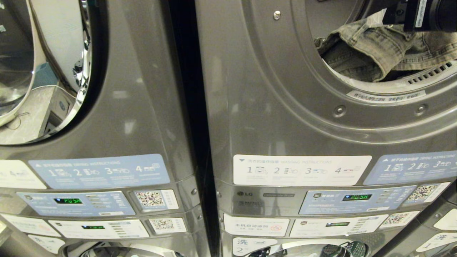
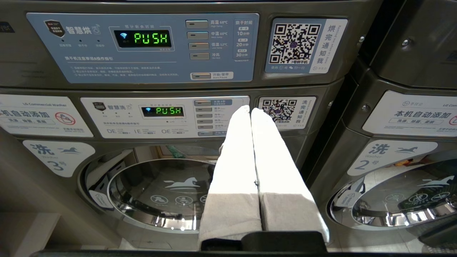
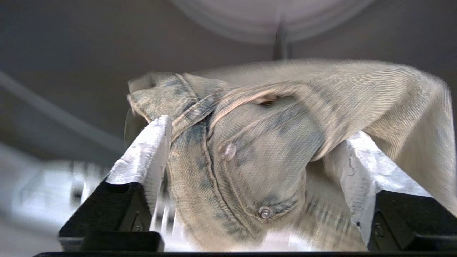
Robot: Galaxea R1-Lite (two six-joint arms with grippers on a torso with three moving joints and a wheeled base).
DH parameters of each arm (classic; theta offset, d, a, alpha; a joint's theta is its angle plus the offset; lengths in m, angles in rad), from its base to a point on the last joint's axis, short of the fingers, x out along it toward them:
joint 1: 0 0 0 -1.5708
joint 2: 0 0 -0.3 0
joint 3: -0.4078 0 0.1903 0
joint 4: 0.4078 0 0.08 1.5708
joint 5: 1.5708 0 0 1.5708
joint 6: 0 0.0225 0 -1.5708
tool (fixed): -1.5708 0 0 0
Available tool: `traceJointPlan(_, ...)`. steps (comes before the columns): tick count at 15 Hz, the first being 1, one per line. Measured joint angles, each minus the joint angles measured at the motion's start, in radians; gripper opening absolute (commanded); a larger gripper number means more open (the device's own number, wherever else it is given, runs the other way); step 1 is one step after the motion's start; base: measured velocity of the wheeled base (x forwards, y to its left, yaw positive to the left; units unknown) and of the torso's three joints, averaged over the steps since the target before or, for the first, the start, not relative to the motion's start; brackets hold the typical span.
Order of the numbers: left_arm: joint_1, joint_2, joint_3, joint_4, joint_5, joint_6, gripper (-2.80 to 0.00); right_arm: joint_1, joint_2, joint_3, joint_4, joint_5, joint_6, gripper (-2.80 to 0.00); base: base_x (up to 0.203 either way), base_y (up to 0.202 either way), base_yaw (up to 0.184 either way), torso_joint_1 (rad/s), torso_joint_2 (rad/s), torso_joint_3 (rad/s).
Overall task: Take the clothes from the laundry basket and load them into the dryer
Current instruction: Put the clothes in the dryer
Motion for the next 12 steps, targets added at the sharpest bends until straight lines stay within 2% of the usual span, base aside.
traceJointPlan(6, -0.001, 0.000, 0.000, -0.001, 0.000, -0.001, -2.80, 0.009, -0.064, 0.007, 0.195, 0.005, 0.276, 0.00, 0.000, 0.000, 0.000, 0.000, 0.00, 0.000)
traceJointPlan(9, 0.000, 0.000, 0.000, -0.001, 0.000, -0.001, -2.80, 0.006, -0.083, 0.018, 0.210, -0.005, 0.295, 0.00, 0.000, 0.000, 0.000, 0.000, 0.00, 0.000)
traceJointPlan(12, 0.000, 0.000, 0.000, -0.002, 0.000, -0.001, -2.80, 0.000, -0.038, 0.039, 0.206, -0.082, 0.288, 0.00, 0.000, 0.000, 0.000, 0.000, 0.00, 0.000)
